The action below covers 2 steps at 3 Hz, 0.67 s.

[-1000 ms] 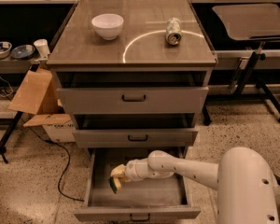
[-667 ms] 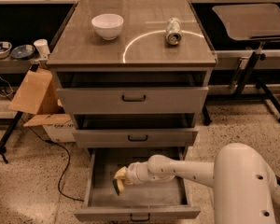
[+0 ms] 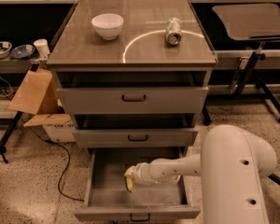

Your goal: Place sponge into bottom drawer

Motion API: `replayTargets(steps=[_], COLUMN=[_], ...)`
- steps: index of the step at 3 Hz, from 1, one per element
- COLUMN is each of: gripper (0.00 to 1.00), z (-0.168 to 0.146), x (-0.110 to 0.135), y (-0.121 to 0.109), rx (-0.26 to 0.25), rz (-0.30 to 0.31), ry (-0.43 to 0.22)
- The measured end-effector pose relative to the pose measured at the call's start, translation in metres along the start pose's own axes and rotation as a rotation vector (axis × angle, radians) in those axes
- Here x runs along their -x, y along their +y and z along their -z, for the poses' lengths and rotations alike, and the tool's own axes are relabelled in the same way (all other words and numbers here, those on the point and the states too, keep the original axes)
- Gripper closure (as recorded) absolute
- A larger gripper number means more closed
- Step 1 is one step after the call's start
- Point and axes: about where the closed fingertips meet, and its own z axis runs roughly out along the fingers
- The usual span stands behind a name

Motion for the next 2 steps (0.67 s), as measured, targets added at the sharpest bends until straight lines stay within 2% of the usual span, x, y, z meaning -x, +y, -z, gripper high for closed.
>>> replayTargets(steps=[1, 2], gripper=[0.35, 0.12], z=[0.0097, 0.0136], x=[0.0144, 0.0225], y=[-0.0033, 0.0003], rx=[-0.068, -0.106], rz=[0.042, 0.104], ry=[-0.074, -0.092])
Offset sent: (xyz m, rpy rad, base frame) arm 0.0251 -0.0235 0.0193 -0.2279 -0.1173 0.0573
